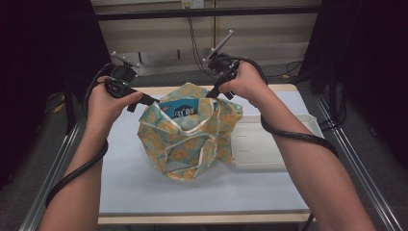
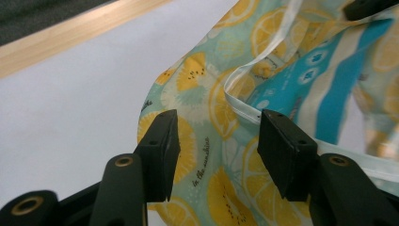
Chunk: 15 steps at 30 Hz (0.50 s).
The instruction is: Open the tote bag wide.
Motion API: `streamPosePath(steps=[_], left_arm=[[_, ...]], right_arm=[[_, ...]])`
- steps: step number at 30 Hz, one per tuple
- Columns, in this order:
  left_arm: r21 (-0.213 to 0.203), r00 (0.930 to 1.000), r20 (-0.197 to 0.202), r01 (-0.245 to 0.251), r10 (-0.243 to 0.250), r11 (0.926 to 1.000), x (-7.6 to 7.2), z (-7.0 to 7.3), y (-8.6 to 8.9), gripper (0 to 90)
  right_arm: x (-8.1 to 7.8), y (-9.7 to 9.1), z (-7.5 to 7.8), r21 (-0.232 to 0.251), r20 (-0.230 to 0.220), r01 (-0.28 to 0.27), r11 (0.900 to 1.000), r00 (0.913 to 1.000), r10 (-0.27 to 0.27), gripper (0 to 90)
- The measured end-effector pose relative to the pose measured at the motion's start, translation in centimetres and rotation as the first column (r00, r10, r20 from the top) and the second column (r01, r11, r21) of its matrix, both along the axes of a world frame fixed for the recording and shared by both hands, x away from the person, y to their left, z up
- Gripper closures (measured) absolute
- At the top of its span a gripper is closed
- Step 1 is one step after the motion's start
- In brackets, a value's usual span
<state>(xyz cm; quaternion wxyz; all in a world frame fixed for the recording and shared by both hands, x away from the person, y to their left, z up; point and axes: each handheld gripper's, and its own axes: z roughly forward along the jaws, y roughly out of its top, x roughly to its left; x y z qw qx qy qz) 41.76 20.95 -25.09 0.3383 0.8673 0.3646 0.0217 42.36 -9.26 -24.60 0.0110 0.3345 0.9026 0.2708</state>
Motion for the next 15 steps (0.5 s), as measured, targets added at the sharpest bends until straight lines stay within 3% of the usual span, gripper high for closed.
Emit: streamPosePath(steps=[1, 5, 11, 15], left_arm=[[-0.015, 0.9999, 0.007, -0.010, 0.010, 0.9998, -0.2, 0.2, 0.0, 44.8], [-0.005, 0.9997, 0.022, -0.011, 0.011, 0.9999, -0.8, 1.1, 0.4, 36.2], [-0.053, 0.9987, 0.031, -0.039, 0.041, 0.9978, -1.7, 1.6, 1.2, 23.6], [-0.034, 0.9999, 0.012, -0.005, 0.005, 0.9994, -1.9, 1.4, 1.3, 17.8]], right_arm=[[0.0, 0.0, 0.0, -0.001, -0.001, 0.001, 1.0000, 1.0000, -0.001, 90.0], [-0.2, 0.0, -0.1, -0.001, -0.005, 0.003, 1.0000, 1.0000, -0.003, 90.0], [-0.3, 0.0, -0.1, -0.007, 0.002, -0.009, 0.9999, 1.0000, 0.009, 90.0], [-0.4, 0.0, -0.1, -0.012, 0.004, -0.012, 0.9999, 0.9999, 0.012, 90.0]])
